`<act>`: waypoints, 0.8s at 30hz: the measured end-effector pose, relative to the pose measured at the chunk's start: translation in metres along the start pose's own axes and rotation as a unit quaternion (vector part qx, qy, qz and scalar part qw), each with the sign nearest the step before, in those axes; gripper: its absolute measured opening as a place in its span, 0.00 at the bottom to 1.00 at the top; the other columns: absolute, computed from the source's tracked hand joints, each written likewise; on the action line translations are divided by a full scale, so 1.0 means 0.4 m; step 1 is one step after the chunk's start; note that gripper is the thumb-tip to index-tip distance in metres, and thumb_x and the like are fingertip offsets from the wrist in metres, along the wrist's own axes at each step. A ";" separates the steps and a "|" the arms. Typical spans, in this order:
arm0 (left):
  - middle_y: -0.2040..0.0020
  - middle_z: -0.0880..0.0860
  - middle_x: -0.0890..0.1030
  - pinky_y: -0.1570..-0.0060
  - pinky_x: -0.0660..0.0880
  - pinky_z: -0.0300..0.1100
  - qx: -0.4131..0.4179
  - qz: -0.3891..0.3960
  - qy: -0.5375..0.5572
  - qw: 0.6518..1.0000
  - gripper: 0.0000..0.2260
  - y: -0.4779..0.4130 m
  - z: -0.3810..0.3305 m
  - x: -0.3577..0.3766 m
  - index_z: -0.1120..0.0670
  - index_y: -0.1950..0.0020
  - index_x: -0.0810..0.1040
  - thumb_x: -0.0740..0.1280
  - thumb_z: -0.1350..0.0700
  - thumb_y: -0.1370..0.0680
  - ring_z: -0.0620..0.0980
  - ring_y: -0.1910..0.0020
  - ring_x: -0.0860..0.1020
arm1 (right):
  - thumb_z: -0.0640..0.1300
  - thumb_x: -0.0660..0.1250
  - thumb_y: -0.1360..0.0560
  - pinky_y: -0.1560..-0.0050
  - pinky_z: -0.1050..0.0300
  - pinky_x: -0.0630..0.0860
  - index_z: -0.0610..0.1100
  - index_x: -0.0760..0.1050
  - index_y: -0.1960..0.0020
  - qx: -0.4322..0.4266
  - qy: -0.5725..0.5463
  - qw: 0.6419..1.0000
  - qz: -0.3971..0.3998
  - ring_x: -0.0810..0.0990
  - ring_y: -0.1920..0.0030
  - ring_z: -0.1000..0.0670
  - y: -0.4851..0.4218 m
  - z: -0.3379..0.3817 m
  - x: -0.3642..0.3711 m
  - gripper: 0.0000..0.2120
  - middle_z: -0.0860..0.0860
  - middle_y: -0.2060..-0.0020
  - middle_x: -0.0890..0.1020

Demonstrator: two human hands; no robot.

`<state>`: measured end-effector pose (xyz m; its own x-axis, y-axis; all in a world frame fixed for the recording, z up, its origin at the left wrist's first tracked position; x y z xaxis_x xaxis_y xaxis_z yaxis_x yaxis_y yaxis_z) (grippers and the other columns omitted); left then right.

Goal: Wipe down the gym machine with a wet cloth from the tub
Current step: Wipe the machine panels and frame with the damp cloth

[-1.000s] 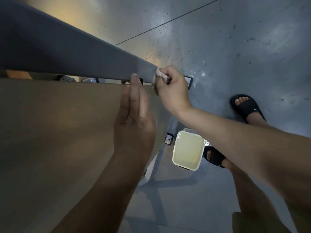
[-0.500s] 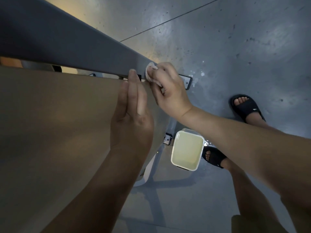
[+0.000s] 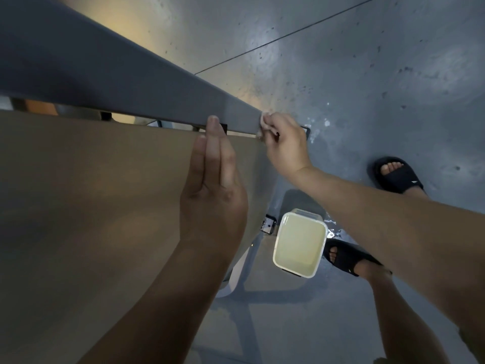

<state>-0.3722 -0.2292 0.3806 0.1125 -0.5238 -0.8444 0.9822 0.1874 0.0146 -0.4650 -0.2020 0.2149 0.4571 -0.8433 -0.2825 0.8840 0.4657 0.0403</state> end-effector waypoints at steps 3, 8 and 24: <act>0.25 0.72 0.65 0.19 0.48 0.54 0.012 0.007 -0.004 1.000 0.31 -0.002 -0.004 0.004 0.77 0.27 0.62 0.64 0.67 0.28 0.66 0.21 0.61 | 0.39 0.61 0.23 0.55 0.45 0.79 0.50 0.72 0.60 0.114 0.006 0.993 0.008 0.77 0.60 0.43 -0.034 -0.138 0.038 0.09 0.52 0.65 0.77; 0.24 0.72 0.64 0.19 0.49 0.55 0.008 -0.001 -0.013 1.000 0.31 0.002 -0.008 0.009 0.77 0.27 0.61 0.64 0.67 0.27 0.66 0.21 0.60 | 0.32 0.63 0.22 0.56 0.53 0.77 0.40 0.72 0.59 0.082 -0.076 0.994 -0.012 0.77 0.59 0.47 0.013 0.034 0.003 0.08 0.54 0.63 0.78; 0.23 0.71 0.63 0.19 0.45 0.54 -0.014 0.009 -0.027 1.000 0.31 0.004 -0.011 0.022 0.76 0.25 0.59 0.59 0.64 0.26 0.65 0.20 0.55 | 0.31 0.60 0.22 0.55 0.51 0.78 0.40 0.72 0.59 0.119 -0.050 0.991 -0.028 0.77 0.61 0.49 0.012 -0.046 0.036 0.09 0.50 0.64 0.79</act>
<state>-0.3703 -0.2298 0.3710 0.1385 -0.5636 -0.8144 0.9754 0.2199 0.0137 -0.4557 -0.2071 0.1932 0.4030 -0.8940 -0.1958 0.9010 0.3501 0.2560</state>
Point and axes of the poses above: each hand's wrist, its own y-axis away from the middle knuckle, its own x-axis out of the palm, z = x × y, the point moved 8 cm from there along -y, towards the middle knuckle
